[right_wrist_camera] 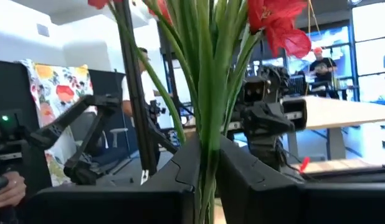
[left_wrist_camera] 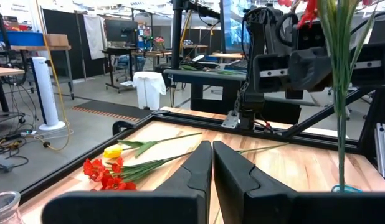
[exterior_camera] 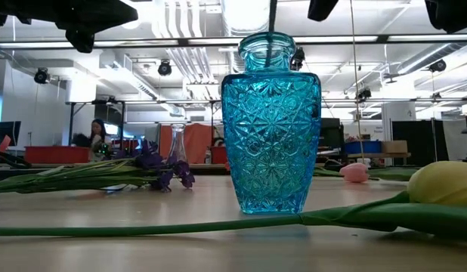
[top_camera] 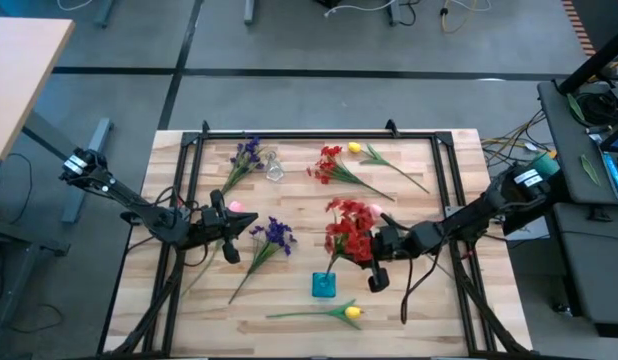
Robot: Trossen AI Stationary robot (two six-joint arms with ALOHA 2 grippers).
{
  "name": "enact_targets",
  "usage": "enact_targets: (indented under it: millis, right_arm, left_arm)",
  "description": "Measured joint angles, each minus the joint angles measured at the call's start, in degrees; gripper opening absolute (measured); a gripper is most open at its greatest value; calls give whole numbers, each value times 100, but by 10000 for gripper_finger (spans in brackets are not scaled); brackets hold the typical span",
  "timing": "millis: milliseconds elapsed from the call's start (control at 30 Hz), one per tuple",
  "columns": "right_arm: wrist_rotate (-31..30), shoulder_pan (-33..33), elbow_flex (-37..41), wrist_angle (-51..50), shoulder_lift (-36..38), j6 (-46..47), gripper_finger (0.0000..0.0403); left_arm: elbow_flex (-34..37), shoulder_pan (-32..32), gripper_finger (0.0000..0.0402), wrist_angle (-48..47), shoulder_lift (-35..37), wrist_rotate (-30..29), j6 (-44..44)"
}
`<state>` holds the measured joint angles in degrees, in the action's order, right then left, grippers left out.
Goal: Sort flowers into vase by color
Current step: Put the bottom red flowers into the blue vase, then put the bottom violet flowers into the blue vase
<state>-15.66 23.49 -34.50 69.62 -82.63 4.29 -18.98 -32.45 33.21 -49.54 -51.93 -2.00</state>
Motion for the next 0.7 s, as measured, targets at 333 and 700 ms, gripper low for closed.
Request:
enact_targets:
  millis: [333,700]
  right_arm:
    - [-278,0,2,-574,11,356,133]
    - [-281,2,2,-1434,105,1149,222]
  left_arm:
    - [0,0,0,-2,0,-1,0]
    - [0,0,0,0,0,-1,0]
